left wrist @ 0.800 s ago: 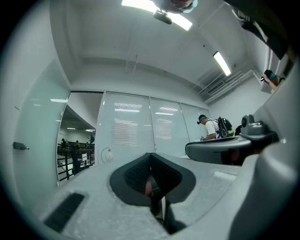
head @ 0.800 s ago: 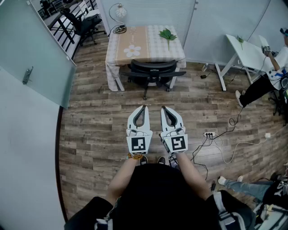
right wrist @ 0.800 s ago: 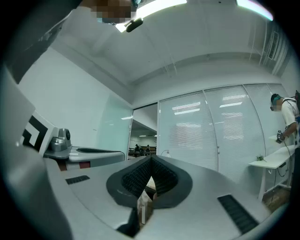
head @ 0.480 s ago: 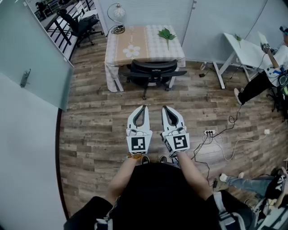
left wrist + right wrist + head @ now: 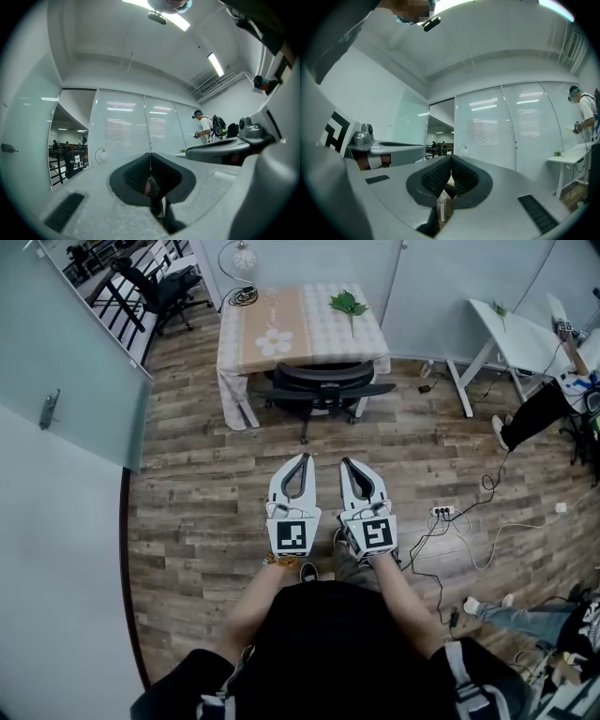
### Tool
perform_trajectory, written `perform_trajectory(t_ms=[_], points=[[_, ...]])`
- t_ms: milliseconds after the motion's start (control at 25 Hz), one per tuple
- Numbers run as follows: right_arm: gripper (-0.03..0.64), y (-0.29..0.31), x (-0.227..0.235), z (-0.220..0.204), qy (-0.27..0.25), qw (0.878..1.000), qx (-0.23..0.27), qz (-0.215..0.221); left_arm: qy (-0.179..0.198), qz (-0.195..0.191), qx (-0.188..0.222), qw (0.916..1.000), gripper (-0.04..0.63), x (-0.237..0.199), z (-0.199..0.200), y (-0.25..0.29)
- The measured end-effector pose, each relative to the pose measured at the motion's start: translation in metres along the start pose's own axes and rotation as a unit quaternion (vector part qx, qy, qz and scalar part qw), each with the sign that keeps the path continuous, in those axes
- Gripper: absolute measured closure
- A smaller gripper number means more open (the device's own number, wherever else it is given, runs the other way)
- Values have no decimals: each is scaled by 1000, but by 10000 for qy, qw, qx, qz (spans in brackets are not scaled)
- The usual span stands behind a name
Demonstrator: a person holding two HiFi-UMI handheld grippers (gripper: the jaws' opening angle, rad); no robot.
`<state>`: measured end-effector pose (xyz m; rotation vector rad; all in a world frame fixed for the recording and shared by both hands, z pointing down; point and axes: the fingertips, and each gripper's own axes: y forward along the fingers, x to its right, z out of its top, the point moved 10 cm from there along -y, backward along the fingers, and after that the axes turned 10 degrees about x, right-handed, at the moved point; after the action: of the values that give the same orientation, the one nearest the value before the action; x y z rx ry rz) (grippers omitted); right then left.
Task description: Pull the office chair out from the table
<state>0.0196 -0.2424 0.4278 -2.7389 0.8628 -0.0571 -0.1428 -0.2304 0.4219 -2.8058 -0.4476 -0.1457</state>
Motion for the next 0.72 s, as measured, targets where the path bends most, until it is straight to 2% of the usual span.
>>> perform_trajectory(t_ms=[280, 520, 640, 720], points=[[611, 36, 59, -21, 130, 9999, -41, 58, 125, 147, -134, 9997, 578, 11, -23, 57], [611, 64, 110, -33, 214, 9991, -17, 353, 207, 419, -230, 9986, 578, 25, -33, 104], [611, 80, 126, -42, 251, 9984, -53, 500, 337, 483, -261, 9979, 578, 24, -39, 119], [611, 86, 129, -47, 309, 9981, -103, 516, 284, 560, -295, 9976, 578, 22, -44, 122]])
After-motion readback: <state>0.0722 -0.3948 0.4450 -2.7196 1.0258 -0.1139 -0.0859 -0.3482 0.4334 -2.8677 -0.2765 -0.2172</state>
